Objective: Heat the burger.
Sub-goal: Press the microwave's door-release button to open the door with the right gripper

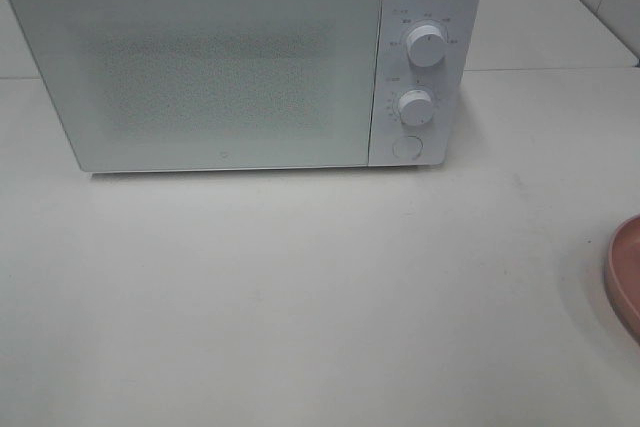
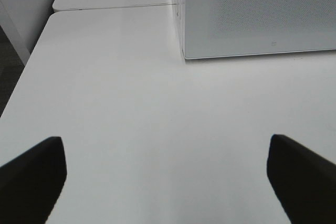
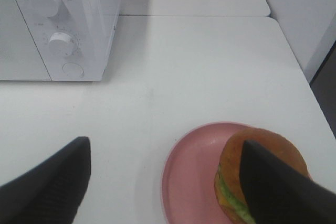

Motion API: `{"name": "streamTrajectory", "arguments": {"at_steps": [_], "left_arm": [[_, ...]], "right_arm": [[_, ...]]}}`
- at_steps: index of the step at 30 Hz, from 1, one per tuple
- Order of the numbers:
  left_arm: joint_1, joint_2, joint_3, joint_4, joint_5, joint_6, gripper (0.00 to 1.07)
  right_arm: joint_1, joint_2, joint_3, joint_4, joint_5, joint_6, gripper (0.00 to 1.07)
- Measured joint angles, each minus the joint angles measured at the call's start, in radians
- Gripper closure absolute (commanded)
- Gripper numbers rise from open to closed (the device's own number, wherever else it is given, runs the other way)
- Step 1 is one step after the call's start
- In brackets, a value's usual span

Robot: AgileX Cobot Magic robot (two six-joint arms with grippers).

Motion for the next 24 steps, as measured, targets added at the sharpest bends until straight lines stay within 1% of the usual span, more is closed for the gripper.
{"name": "streamTrajectory", "arguments": {"at_steps": [2,4,5,9,10,11,13,14,16,20,22,23,24], "left_arm": [[0.000,0.000,0.000,0.000,0.000,0.000,0.10],[0.000,0.000,0.000,0.000,0.000,0.000,0.10],[0.000,0.000,0.000,0.000,0.000,0.000,0.10],[0.000,0.000,0.000,0.000,0.000,0.000,0.10],[0.000,0.000,0.000,0.000,0.000,0.000,0.10],[0.000,0.000,0.000,0.000,0.000,0.000,0.10],[0.000,0.000,0.000,0.000,0.000,0.000,0.10],[0.000,0.000,0.000,0.000,0.000,0.000,0.10],[0.000,0.000,0.000,0.000,0.000,0.000,0.10],[0.000,0.000,0.000,0.000,0.000,0.000,0.10],[0.000,0.000,0.000,0.000,0.000,0.000,0.10],[0.000,0.000,0.000,0.000,0.000,0.000,0.10],[0.000,0.000,0.000,0.000,0.000,0.000,0.10]], "right_arm": [[0.000,0.040,0.015,0.000,-0.083,0.000,0.32],[0.000,0.052,0.020,-0.002,-0.115,0.000,0.32],[0.000,0.084,0.032,-0.006,-0.177,0.000,0.32],[0.000,0.133,0.048,-0.006,-0.254,0.000,0.32],[0.000,0.171,0.056,-0.006,-0.318,0.000,0.32],[0.000,0.171,0.056,-0.006,-0.318,0.000,0.32],[0.000,0.226,0.065,-0.006,-0.397,0.000,0.32],[0.000,0.226,0.065,-0.006,-0.397,0.000,0.32],[0.000,0.285,0.068,-0.006,-0.470,0.000,0.32],[0.000,0.344,0.068,-0.006,-0.542,0.000,0.32],[0.000,0.408,0.068,-0.006,-0.631,0.000,0.32],[0.000,0.408,0.068,-0.006,-0.631,0.000,0.32],[0.000,0.446,0.068,-0.006,-0.693,0.000,0.32]]}}
